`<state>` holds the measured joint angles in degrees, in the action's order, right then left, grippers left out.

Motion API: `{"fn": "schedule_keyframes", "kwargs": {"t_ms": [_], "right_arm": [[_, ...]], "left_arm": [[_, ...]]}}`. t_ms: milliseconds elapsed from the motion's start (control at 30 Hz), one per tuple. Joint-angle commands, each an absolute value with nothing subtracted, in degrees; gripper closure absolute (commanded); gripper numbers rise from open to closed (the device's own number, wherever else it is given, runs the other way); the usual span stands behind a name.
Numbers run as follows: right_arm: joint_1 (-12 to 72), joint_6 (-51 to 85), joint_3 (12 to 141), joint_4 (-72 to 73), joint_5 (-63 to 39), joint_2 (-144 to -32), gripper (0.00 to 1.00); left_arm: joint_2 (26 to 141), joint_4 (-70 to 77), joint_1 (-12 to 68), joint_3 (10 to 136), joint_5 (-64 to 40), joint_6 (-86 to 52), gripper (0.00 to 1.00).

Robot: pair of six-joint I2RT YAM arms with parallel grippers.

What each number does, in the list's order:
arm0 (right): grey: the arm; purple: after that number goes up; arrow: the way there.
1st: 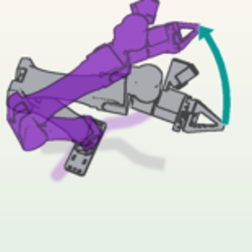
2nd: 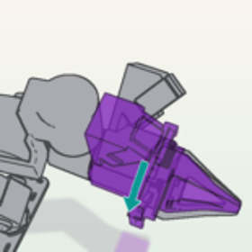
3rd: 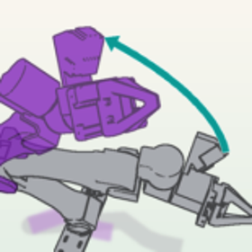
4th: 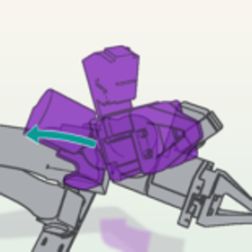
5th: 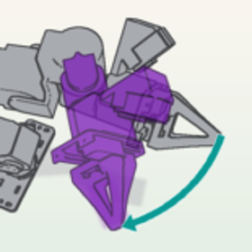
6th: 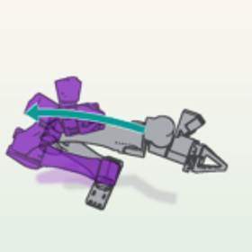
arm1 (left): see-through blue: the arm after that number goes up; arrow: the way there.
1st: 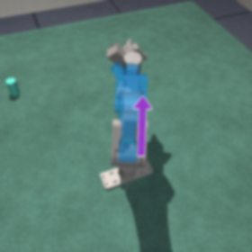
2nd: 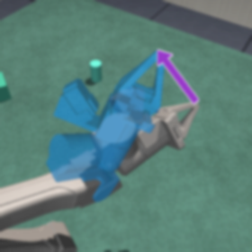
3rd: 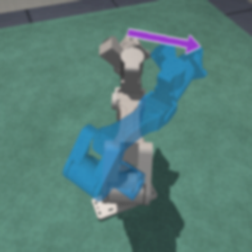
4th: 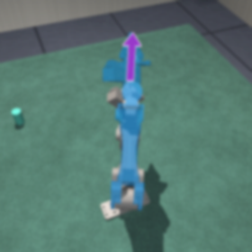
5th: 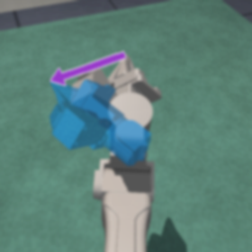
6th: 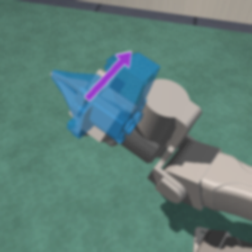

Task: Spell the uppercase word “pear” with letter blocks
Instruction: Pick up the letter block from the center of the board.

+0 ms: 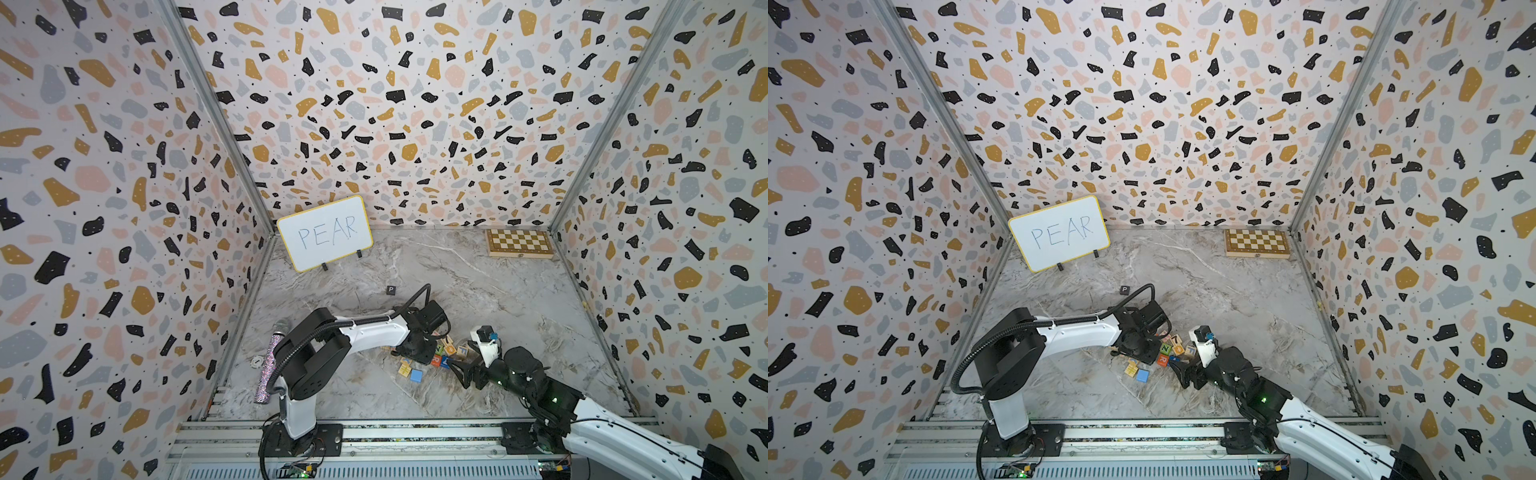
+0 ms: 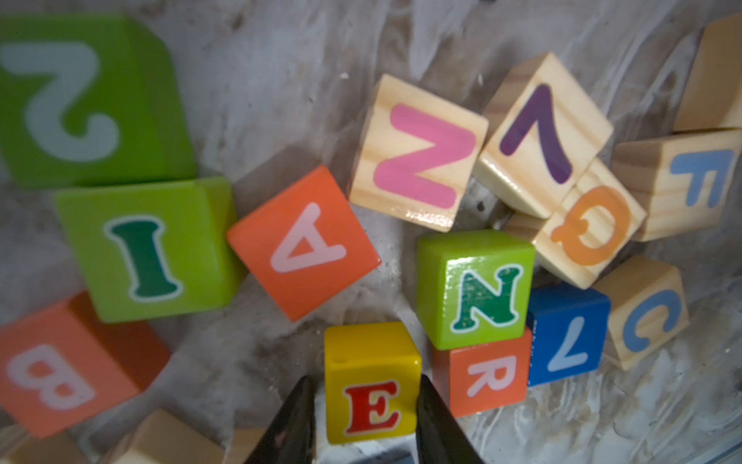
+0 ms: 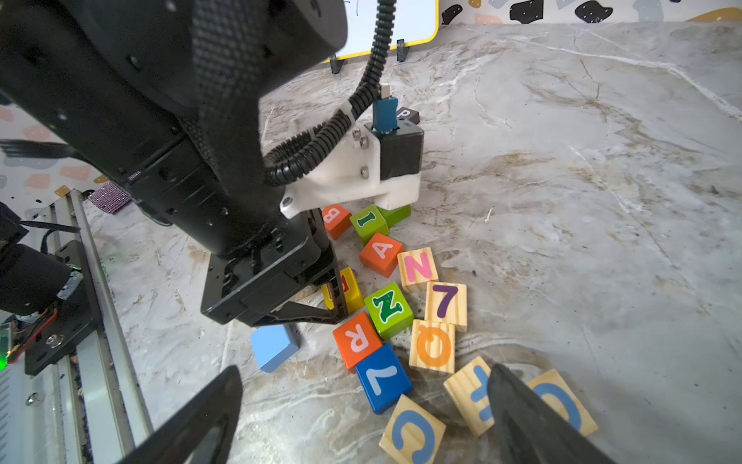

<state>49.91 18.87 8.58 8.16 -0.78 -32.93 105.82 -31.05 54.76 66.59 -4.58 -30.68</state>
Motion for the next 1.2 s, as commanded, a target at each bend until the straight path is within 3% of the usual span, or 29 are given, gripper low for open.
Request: {"fn": "schedule_keyframes", "kwargs": {"t_ms": [0,167,433,700,1167], "right_arm": [[50.3,18.6,9.0,8.9,-0.3,-32.6,0.04],[50.4,18.6,9.0,8.9,-0.2,-32.6,0.04],[50.8,18.5,8.9,9.1,0.9,-32.7,0.04],[51.0,18.6,8.9,9.2,1.3,-32.9,0.04],[50.9,20.0,10.4,8.4,4.9,-37.1,0.01]], "left_arm": [[105.3,-32.2,55.0,67.0,-2.6,-30.2,0.60],[105.6,-31.9,55.0,67.0,-2.8,-29.9,0.59],[105.4,-31.4,55.1,66.8,-2.8,-29.4,0.65],[105.3,-31.2,55.0,66.4,-2.7,-29.0,0.81],[101.4,-31.8,55.0,66.4,-0.9,-27.7,0.81]]}}
